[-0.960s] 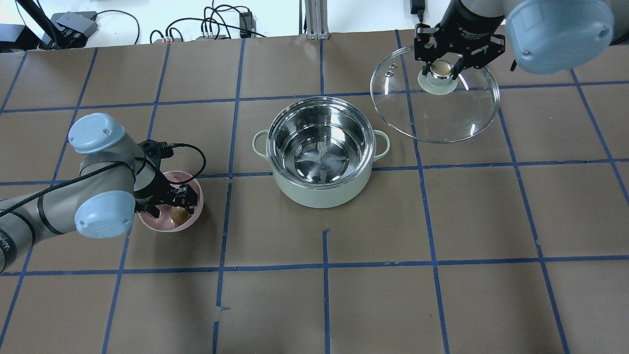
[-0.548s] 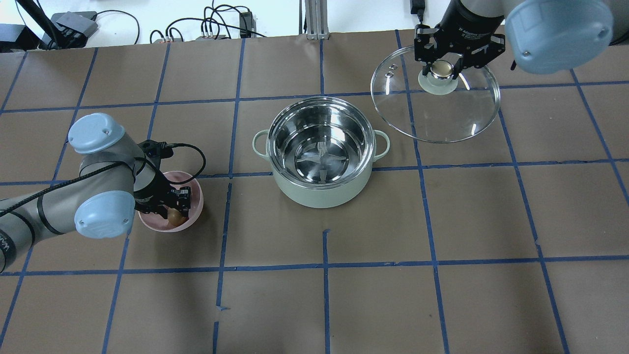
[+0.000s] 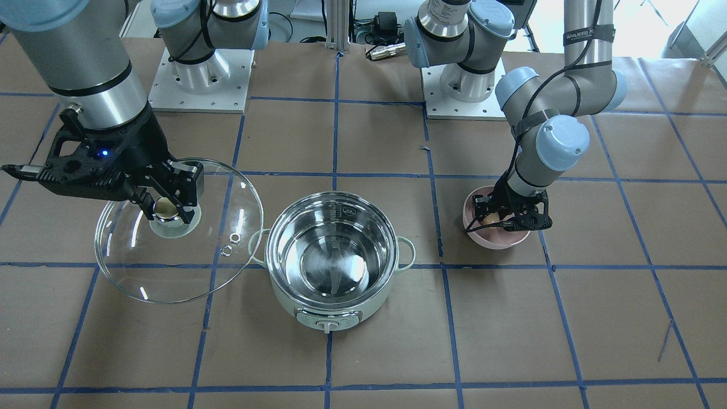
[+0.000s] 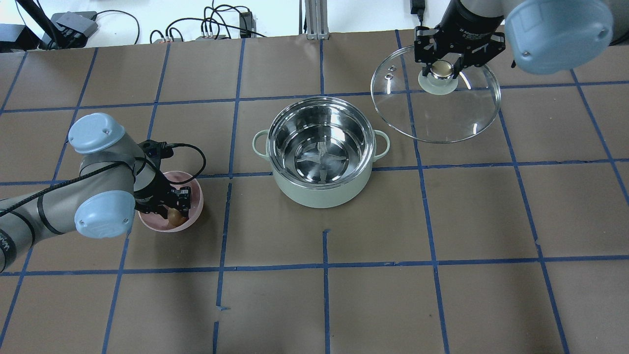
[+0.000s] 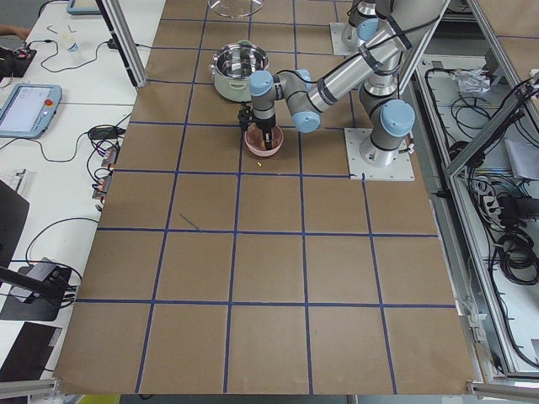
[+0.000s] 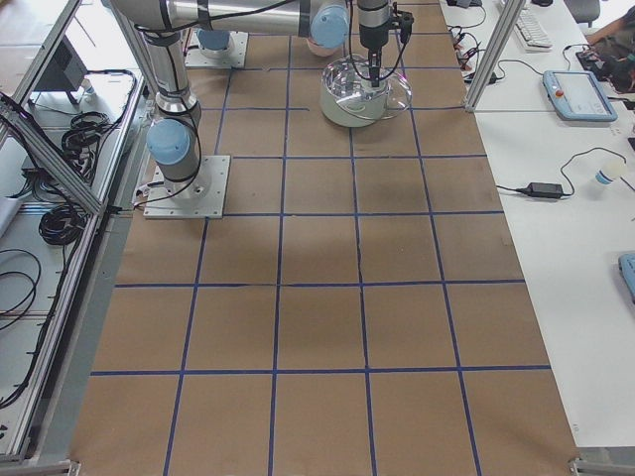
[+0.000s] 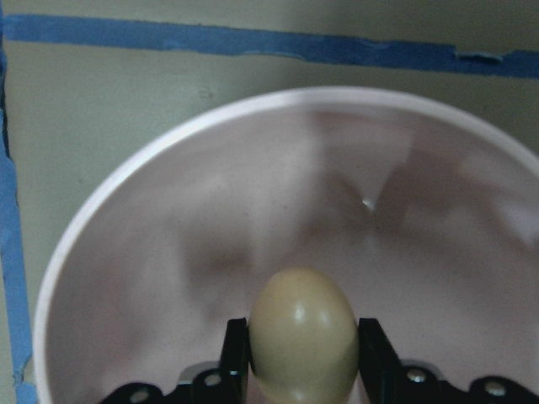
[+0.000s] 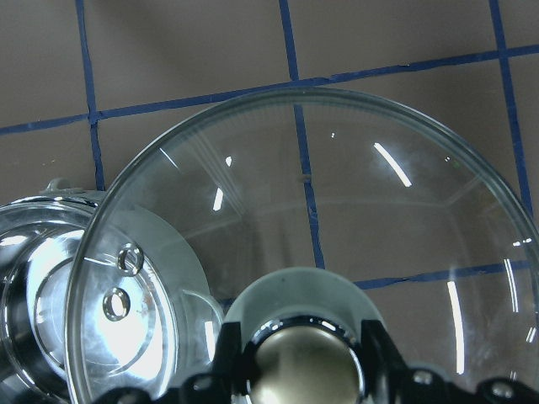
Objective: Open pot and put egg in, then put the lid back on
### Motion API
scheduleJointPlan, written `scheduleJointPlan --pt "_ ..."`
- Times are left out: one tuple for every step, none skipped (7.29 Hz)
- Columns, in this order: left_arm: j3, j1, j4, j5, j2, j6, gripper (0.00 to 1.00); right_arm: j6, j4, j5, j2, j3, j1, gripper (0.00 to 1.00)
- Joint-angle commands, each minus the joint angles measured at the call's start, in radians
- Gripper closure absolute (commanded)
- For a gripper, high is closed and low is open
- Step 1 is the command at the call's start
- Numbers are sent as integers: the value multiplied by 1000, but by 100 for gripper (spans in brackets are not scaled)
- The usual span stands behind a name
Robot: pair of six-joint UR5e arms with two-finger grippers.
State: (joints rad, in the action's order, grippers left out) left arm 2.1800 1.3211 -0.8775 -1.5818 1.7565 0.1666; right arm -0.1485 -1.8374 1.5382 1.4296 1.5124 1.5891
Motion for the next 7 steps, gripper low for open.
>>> scheduleJointPlan --pt "-15 1 -3 -1 0 1 87 3 0 -3 0 0 -1 60" --pt "-69 3 -67 -3 -5 -2 87 3 -2 -6 0 0 -1 60" --pt "-160 21 -209 -3 -18 -33 87 3 -2 -6 0 0 -1 60" --pt "-251 62 -315 -3 -32 -70 87 4 -2 -6 0 0 -1 60" --pt "-319 108 -380 -3 -40 -94 87 4 0 -4 0 0 -1 60" --pt "-365 166 -386 9 -40 -151 87 4 0 -6 0 0 -1 60" --pt "-387 256 -364 14 -26 -230 87 4 0 -6 0 0 -1 60"
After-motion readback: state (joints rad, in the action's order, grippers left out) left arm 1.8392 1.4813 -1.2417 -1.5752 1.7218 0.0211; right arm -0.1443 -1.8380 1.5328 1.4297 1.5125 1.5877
